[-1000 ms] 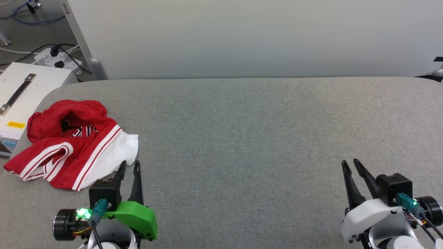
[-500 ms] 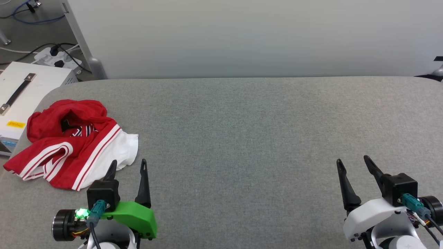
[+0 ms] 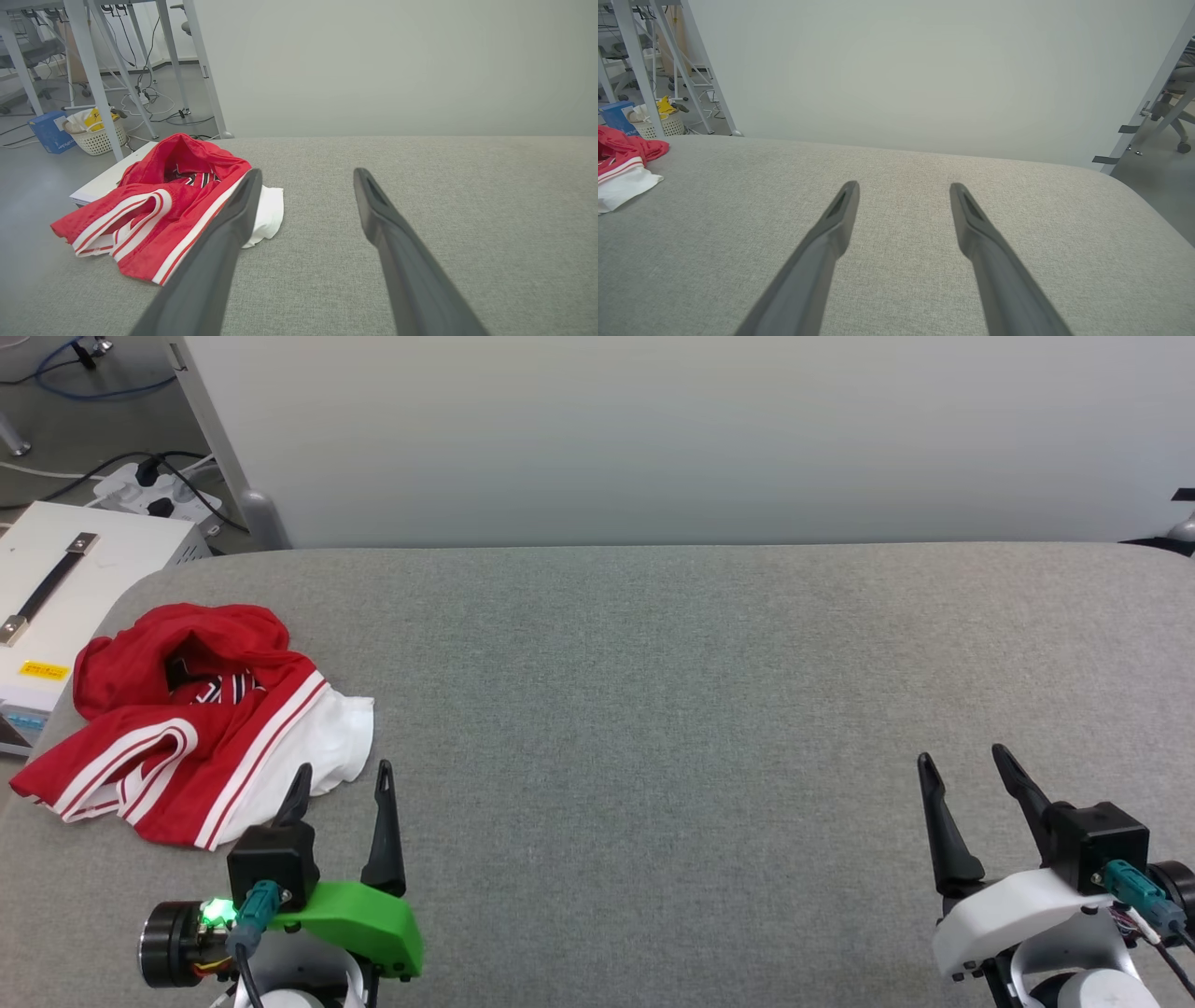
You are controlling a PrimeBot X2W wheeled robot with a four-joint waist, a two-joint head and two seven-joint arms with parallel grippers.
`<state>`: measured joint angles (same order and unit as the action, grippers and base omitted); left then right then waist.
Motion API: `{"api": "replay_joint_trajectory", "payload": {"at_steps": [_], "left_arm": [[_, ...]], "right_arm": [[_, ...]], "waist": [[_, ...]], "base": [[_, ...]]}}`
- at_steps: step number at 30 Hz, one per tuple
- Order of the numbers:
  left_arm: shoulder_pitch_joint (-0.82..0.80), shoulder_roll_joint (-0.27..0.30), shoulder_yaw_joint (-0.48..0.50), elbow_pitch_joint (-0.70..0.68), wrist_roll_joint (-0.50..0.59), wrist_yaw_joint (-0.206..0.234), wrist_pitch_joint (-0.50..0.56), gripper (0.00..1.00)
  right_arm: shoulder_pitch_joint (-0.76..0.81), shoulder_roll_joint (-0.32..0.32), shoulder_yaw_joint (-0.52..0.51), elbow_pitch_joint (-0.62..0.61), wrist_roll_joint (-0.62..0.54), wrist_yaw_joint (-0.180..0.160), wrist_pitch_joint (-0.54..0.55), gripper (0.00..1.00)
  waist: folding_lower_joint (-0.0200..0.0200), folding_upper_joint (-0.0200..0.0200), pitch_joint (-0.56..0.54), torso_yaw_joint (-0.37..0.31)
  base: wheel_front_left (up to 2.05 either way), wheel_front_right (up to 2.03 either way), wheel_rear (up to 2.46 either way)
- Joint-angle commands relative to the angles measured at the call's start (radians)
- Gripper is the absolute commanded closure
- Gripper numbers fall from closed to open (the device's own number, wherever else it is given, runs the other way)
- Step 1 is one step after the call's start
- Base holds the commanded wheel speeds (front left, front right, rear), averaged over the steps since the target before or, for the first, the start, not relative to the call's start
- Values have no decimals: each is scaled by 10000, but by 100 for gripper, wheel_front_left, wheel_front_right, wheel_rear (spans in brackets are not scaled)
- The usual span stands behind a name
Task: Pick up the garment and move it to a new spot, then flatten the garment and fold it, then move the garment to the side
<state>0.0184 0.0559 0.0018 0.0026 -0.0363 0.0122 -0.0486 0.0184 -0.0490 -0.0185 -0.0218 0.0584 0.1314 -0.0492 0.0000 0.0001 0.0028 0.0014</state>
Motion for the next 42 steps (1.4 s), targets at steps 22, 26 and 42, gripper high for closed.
{"api": "replay_joint_trajectory", "payload": {"at_steps": [22, 26, 42], "left_arm": [[-52, -22, -55, 97, -419, 16, -537, 0], [-57, -24, -58, 133, -470, 14, -619, 0], [-31, -31, -96, 338, -635, 90, -954, 0]], "right_arm": [[233, -7, -79, -328, 556, -3, -553, 0], [272, -7, -81, -347, 559, -3, -635, 0], [392, -8, -41, -423, 581, -4, -965, 0]], "waist": [[0, -1, 8, 18], [0, -1, 6, 23], [0, -1, 14, 9]], "base": [[0, 0, 0], [0, 0, 0], [0, 0, 0]]}}
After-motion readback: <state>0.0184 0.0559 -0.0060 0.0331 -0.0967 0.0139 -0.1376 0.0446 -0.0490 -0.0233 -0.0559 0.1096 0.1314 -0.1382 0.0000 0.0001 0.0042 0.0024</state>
